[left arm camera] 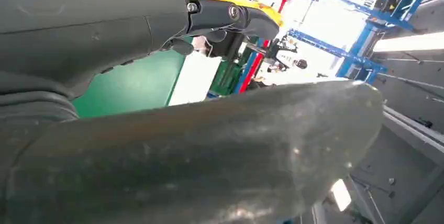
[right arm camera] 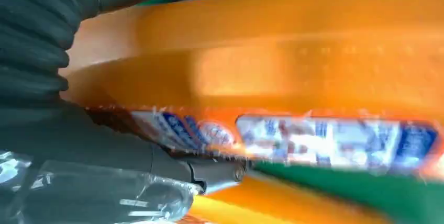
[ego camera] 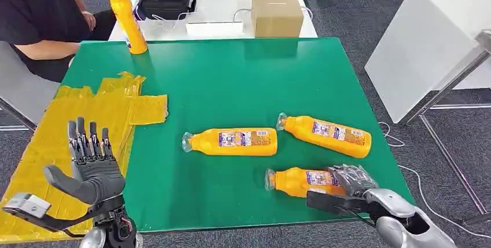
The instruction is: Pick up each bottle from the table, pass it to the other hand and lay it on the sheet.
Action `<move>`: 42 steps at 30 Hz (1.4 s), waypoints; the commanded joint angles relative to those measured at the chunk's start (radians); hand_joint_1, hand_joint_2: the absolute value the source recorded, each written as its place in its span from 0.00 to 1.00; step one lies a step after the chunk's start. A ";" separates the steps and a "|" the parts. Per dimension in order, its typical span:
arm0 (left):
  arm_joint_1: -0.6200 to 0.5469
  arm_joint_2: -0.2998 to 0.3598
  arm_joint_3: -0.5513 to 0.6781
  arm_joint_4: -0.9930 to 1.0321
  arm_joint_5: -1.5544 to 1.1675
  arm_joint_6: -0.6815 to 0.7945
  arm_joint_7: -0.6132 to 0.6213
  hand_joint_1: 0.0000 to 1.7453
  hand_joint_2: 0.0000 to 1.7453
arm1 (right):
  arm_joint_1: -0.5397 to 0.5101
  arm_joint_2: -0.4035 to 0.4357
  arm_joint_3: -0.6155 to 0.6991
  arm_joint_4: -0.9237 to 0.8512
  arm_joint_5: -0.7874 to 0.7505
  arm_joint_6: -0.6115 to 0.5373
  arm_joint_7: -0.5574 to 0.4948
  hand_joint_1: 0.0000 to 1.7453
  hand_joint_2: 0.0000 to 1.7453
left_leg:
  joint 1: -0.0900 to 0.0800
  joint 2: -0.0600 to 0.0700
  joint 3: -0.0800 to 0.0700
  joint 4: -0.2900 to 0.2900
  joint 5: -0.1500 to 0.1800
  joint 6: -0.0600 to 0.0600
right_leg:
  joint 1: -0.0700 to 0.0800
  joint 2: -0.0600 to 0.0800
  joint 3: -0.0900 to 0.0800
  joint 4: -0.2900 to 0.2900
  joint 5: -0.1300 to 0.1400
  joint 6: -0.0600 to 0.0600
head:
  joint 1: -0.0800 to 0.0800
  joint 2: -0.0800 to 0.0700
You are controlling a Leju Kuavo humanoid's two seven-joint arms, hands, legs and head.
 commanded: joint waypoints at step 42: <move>-0.013 0.045 -0.129 0.122 -0.061 -0.298 0.036 0.00 1.00 | -0.391 0.651 0.299 0.251 -0.311 -0.157 -0.207 1.00 1.00 | 0.002 0.003 -0.007 -0.003 0.001 -0.005 | 0.001 0.000 -0.011 0.003 0.000 -0.002 | 0.000 0.000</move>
